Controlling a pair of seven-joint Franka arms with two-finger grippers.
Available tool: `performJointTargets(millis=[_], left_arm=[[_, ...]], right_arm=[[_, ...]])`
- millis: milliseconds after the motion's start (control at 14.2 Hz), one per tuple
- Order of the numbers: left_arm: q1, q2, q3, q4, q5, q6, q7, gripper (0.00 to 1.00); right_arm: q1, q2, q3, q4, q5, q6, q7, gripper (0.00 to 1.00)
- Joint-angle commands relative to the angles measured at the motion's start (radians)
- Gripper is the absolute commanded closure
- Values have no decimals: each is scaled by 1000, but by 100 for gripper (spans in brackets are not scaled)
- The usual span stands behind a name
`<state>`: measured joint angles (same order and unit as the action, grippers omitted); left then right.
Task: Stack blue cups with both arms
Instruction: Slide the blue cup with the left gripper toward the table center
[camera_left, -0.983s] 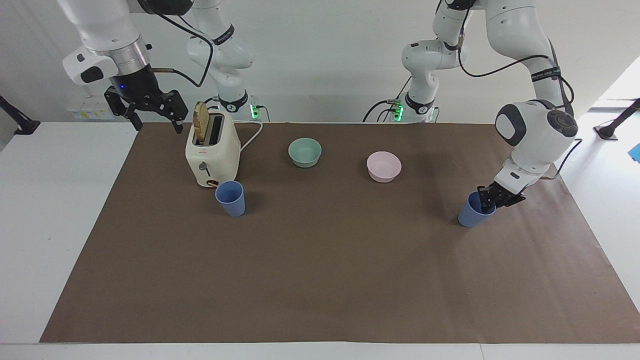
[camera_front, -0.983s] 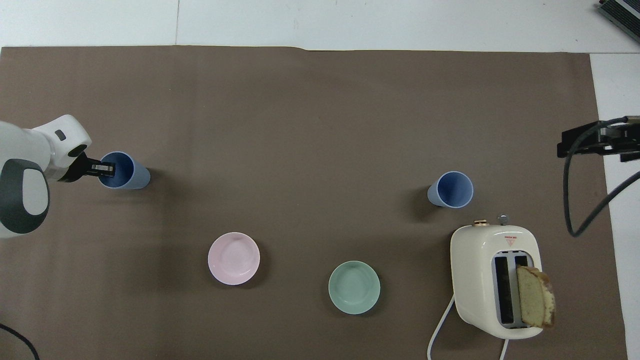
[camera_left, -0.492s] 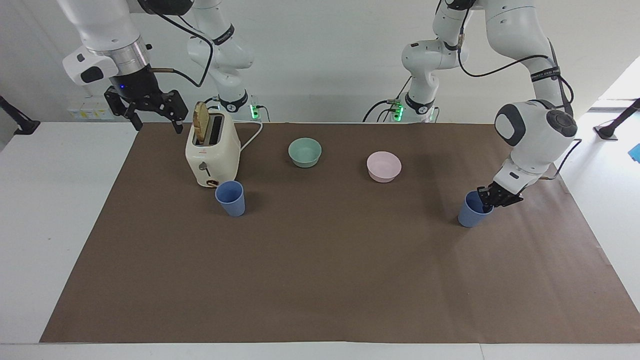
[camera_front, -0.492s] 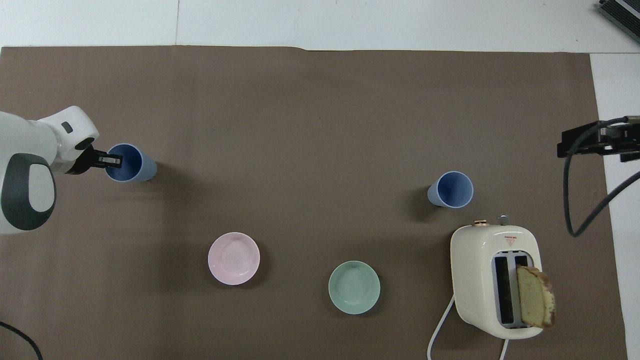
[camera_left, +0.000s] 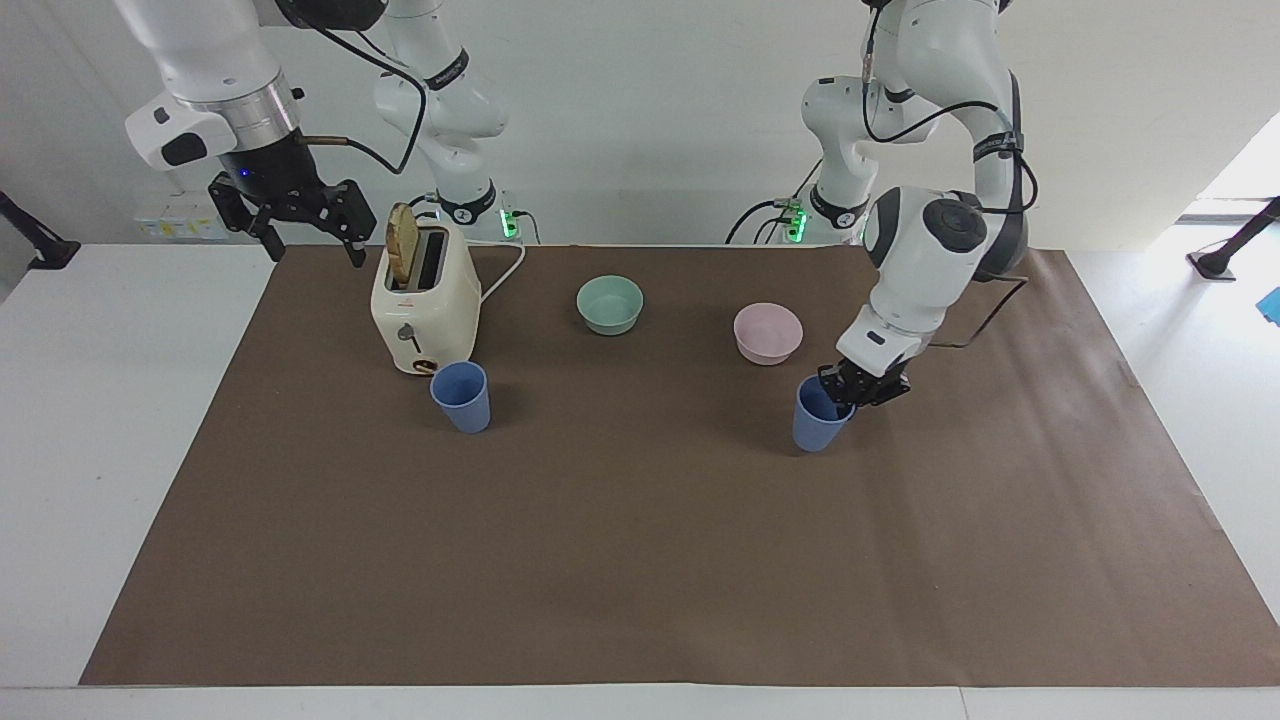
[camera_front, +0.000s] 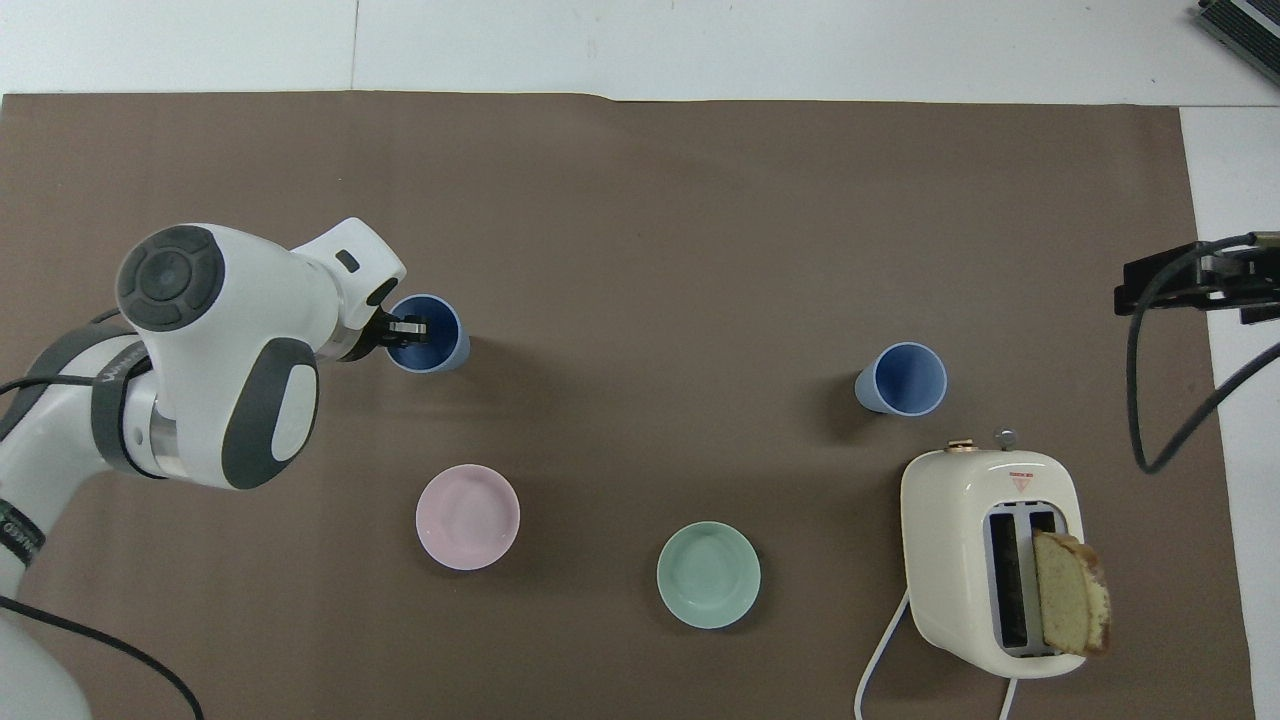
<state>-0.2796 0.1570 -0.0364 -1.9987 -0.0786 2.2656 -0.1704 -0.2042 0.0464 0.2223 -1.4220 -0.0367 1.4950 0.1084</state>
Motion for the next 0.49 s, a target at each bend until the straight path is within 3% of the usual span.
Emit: performJointTargets(millis=[0, 351, 421], left_arm=[[-36, -14, 16, -20, -3, 0, -27, 100], [-56, 1, 16, -43, -3, 34, -28, 100], [-55, 1, 18, -43, -4, 32, -28, 82]], right_arm=[[-12, -11, 5, -17, 26, 7, 11, 0], [-12, -11, 5, -17, 26, 7, 11, 0], [-12, -11, 5, -17, 26, 7, 11, 0]])
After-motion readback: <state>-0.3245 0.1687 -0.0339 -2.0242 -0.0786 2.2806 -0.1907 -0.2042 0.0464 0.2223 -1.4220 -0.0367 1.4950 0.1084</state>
